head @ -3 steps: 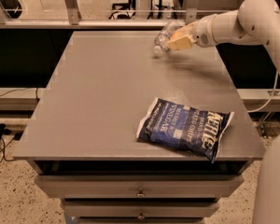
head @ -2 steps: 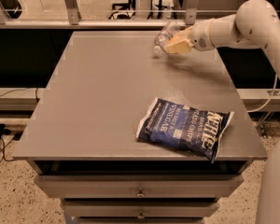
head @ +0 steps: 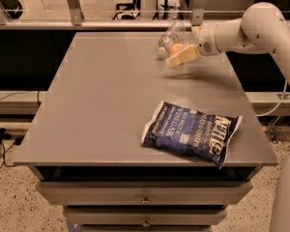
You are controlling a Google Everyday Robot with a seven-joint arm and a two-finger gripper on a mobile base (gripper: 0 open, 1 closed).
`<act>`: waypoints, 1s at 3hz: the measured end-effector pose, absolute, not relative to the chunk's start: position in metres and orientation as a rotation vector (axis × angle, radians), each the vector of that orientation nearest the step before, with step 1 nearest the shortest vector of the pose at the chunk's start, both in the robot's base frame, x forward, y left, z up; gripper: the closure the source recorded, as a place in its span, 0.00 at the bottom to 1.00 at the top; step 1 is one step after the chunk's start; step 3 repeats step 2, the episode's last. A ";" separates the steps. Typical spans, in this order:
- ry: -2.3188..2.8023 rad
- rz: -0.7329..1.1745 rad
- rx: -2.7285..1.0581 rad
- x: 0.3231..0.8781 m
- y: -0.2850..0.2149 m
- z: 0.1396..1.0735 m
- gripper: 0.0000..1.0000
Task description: Move orange near water bottle
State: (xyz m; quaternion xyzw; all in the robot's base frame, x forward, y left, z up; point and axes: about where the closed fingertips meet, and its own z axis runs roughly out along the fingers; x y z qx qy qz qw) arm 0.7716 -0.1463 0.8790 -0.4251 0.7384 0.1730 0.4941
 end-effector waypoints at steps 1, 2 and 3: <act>1.708 0.398 -1.071 0.738 -0.168 0.932 0.00; 1.685 0.374 -1.109 0.701 -0.194 0.967 0.00; 1.685 0.374 -1.109 0.701 -0.194 0.967 0.00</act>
Offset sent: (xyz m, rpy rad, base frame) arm -0.1158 -0.0866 0.1337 -0.0626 -0.1336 0.0758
